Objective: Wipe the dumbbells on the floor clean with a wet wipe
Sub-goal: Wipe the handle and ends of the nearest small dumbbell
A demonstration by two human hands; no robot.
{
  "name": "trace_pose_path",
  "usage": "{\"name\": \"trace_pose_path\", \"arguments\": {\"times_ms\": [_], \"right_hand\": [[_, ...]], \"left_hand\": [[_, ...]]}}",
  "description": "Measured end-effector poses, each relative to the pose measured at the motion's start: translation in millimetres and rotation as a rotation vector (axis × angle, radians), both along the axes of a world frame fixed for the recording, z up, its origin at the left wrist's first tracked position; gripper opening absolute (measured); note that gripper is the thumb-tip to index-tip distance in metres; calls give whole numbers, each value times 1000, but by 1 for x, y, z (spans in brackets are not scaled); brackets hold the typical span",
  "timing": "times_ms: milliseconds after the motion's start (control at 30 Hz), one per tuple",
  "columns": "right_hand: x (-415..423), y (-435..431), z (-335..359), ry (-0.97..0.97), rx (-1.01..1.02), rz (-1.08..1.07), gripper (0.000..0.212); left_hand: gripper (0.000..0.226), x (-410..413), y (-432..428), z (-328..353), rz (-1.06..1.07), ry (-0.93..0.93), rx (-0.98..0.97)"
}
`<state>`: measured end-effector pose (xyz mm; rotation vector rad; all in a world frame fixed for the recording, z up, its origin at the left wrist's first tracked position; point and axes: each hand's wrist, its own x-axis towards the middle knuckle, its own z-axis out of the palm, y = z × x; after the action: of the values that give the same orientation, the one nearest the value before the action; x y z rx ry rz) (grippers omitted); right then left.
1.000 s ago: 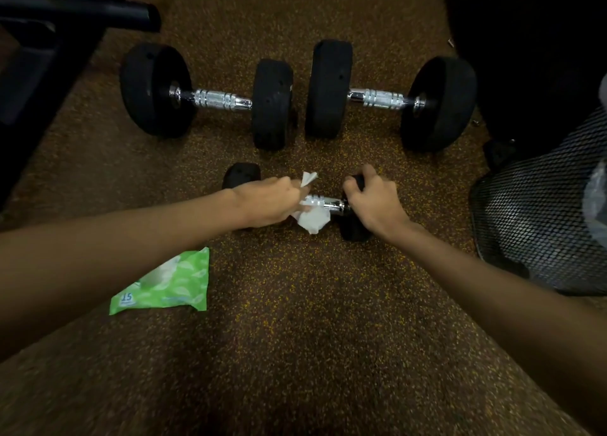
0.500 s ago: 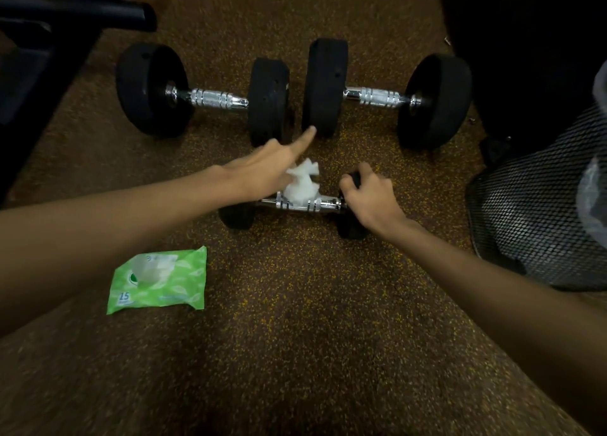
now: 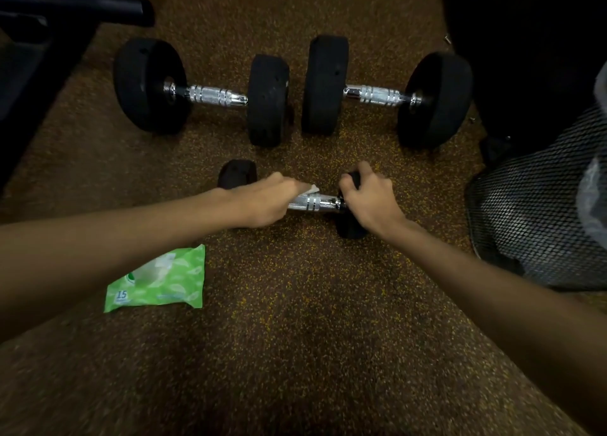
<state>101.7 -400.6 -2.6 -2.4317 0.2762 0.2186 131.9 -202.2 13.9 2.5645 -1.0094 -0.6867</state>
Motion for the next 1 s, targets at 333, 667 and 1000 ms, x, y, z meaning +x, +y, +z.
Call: {"name": "trace_pose_path", "arguments": {"times_ms": [333,667,1000], "right_hand": [[-1,0,2,19,3,5,36],[-5,1,1,-4,-9,-10,36],[-9,1,3,-30,10,-2,37]], "left_hand": [[34,36,-39,-2,293,286,217],[26,28,-12,-3,21,119,-143],[24,44,-46,-10,269,374,76]]}}
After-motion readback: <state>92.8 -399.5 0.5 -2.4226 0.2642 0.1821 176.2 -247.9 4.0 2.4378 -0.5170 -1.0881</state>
